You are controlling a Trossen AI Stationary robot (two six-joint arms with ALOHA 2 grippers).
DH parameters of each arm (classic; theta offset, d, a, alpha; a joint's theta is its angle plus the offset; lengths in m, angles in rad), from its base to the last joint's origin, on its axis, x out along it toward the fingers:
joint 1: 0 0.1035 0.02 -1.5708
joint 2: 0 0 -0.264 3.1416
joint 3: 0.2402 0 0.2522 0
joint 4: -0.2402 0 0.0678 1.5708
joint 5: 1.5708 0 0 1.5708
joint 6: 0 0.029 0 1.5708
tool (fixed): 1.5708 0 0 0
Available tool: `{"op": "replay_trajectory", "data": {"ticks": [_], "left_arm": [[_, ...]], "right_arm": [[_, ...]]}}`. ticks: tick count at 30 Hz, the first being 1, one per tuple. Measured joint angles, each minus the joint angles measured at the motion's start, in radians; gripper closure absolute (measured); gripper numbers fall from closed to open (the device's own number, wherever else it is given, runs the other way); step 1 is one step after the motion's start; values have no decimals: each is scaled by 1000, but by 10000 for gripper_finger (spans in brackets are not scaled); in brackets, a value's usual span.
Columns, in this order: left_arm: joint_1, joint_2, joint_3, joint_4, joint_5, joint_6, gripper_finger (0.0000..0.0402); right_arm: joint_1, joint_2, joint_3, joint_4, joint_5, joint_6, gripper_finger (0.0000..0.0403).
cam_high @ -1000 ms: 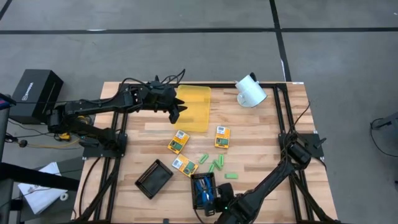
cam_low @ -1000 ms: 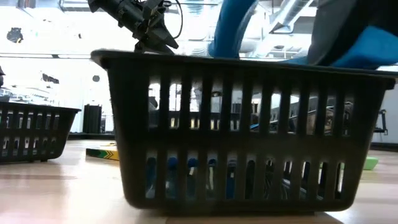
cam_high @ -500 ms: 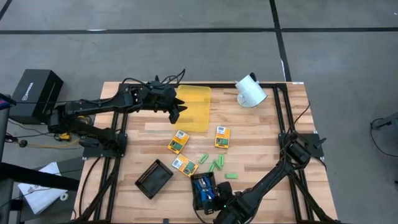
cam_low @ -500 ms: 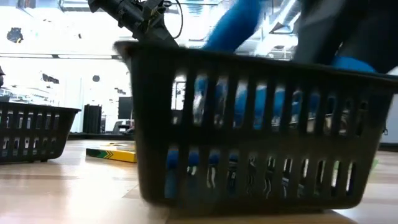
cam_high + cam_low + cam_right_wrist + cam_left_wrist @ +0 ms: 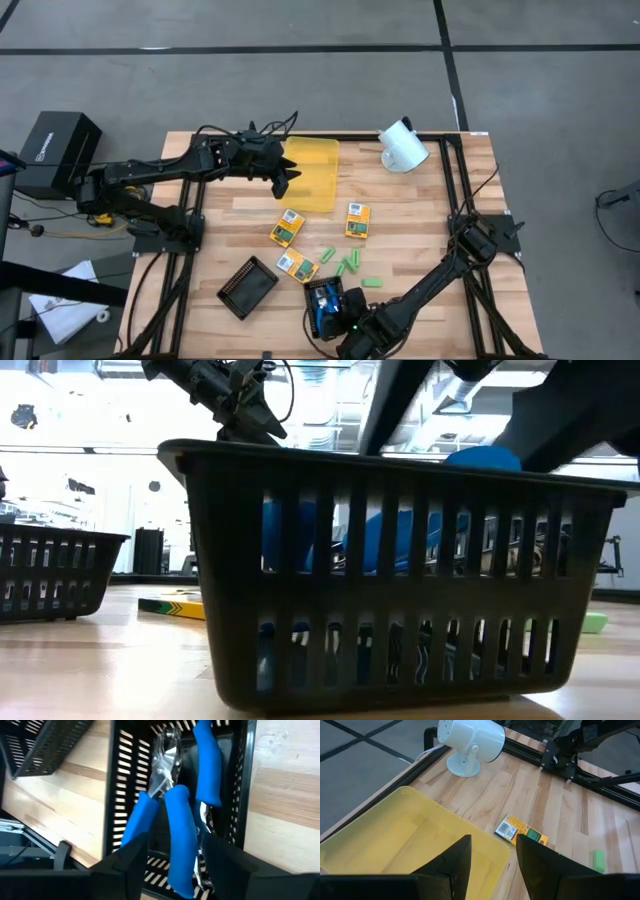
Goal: Pick & Place School Supplies
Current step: Put the box of crayon into the yellow bin
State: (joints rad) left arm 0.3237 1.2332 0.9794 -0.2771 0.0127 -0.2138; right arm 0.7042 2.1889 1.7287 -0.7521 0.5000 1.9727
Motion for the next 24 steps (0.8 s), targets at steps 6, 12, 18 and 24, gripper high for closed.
{"op": "replay_trajectory", "data": {"ticks": [6,12,18,24], "left_arm": [[0,0,0,3,108,-9,251],[-18,0,0,14,190,-51,251],[-21,0,0,21,190,-55,251],[-21,0,0,25,190,-59,251]], "right_arm": [[-22,-47,2,-20,51,-72,189],[-89,-162,2,-180,148,-190,186],[-219,-270,2,-397,105,-388,196],[-359,-333,2,-517,-46,-614,204]]}}
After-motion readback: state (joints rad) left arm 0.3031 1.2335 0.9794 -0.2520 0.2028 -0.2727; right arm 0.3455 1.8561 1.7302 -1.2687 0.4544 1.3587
